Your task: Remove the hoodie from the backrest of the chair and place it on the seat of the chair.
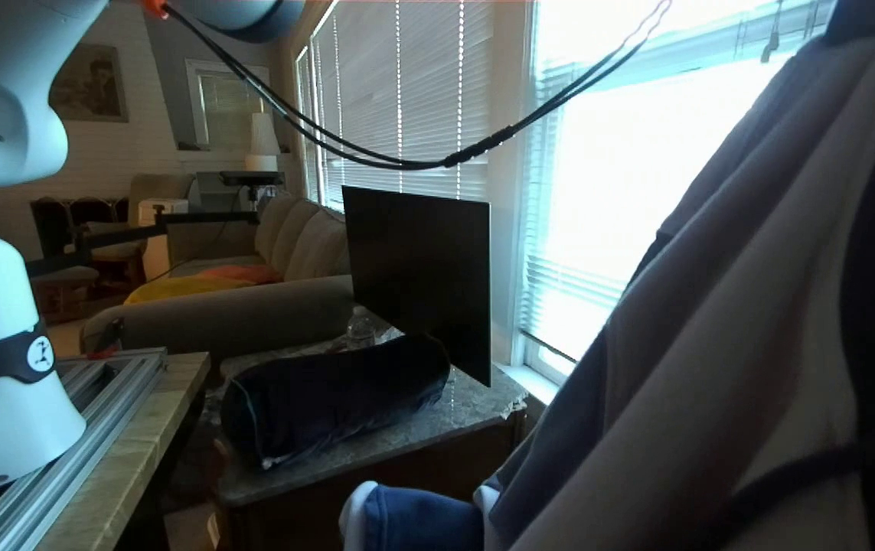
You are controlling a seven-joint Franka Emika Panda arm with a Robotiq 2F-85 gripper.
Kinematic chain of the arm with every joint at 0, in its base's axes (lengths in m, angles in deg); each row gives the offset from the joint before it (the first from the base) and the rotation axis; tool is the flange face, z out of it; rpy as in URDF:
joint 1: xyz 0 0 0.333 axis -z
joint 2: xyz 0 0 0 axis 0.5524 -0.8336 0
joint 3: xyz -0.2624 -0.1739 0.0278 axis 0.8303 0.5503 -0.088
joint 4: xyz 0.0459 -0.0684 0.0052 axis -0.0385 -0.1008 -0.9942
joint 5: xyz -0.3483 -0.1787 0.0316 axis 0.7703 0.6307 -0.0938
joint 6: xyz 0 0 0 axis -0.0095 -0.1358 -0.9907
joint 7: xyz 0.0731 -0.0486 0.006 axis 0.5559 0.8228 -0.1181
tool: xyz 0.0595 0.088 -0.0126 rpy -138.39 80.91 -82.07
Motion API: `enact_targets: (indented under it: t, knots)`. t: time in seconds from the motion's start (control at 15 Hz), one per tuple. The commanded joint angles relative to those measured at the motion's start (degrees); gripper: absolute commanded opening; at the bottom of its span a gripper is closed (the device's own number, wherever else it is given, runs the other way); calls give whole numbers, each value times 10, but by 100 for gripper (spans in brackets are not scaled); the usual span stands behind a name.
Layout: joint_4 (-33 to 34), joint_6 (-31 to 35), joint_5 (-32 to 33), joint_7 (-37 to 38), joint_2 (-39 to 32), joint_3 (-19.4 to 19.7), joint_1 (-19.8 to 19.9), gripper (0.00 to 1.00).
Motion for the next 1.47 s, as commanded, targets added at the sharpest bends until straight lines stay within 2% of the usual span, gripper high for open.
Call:
enact_targets:
  t: [0.0, 0.47, 0.87, 1.07, 1.4]
  knots:
    - [24, 37, 2, 14, -39, -3, 10, 1]
    - [20, 115, -27, 70, -82, -27, 12, 1]
    - [16, 158, -57, 105, -121, -58, 13, 1]
    - [15, 172, -65, 113, -143, -65, 15, 1]
    - [16, 154, -71, 90, -178, -74, 16, 1]
